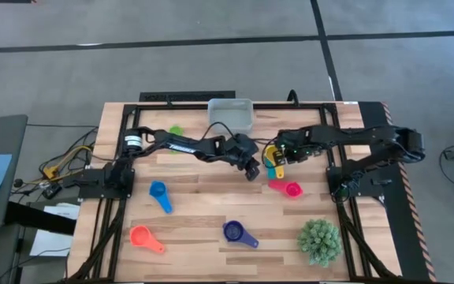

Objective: Nest measuring cups in basket
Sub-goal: Stack the yellow measuring cup on top of the light blue measuring cup, then stack the purple measuring cup on top of the yellow measuring cup

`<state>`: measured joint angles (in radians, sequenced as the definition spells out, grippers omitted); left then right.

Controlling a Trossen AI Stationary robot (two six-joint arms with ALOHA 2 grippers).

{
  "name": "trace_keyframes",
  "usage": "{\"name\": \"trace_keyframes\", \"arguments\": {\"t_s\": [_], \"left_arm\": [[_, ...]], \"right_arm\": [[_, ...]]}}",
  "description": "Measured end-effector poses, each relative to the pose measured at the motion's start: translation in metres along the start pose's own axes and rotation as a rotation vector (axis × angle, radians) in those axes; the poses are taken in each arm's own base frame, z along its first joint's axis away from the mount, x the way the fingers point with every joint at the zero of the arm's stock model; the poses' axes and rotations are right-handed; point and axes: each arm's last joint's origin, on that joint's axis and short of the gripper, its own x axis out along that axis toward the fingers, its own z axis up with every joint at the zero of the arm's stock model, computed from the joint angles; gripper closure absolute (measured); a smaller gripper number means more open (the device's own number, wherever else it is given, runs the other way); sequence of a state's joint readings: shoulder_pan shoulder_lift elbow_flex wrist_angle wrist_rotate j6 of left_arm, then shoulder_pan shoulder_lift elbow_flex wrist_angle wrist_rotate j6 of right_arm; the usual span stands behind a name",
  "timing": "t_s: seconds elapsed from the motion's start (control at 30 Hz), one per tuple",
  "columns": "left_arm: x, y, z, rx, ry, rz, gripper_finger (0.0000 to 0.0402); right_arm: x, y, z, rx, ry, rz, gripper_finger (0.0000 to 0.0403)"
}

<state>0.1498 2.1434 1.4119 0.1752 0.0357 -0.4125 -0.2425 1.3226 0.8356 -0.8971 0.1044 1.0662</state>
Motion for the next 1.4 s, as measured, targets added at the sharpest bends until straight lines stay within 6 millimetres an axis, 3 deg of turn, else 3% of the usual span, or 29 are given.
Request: {"name": "trace_keyframes", "arguments": {"t_s": [0.37,0.57,0.97,1.1,1.23,1.4], "left_arm": [[0.005,0.004,-0.002,-0.001,-0.007,-0.009,0.0402],[0.005,0.003,-0.002,0.005,0.008,-0.048,0.0402],[0.004,-0.003,0.000,0.141,0.024,-0.245,0.0401],[0.003,-0.002,0.001,0.126,0.027,-0.244,0.0401],[-0.010,-0.002,0.015,0.093,0.018,-0.235,0.0401],[-0.047,-0.005,0.034,0.075,0.086,-0.135,0.0402]], "right_arm": [[0.025,0.023,-0.009,-0.057,0.029,0.016,0.0322],[0.023,0.030,-0.014,-0.069,0.016,0.061,0.0322],[0.021,0.041,-0.009,-0.301,-0.047,0.178,0.0322],[0.021,0.041,-0.010,-0.299,-0.028,0.181,0.0323],[0.010,0.035,-0.013,-0.270,-0.029,0.188,0.0331],[-0.019,0.027,-0.021,-0.277,-0.069,0.280,0.0329]]}}
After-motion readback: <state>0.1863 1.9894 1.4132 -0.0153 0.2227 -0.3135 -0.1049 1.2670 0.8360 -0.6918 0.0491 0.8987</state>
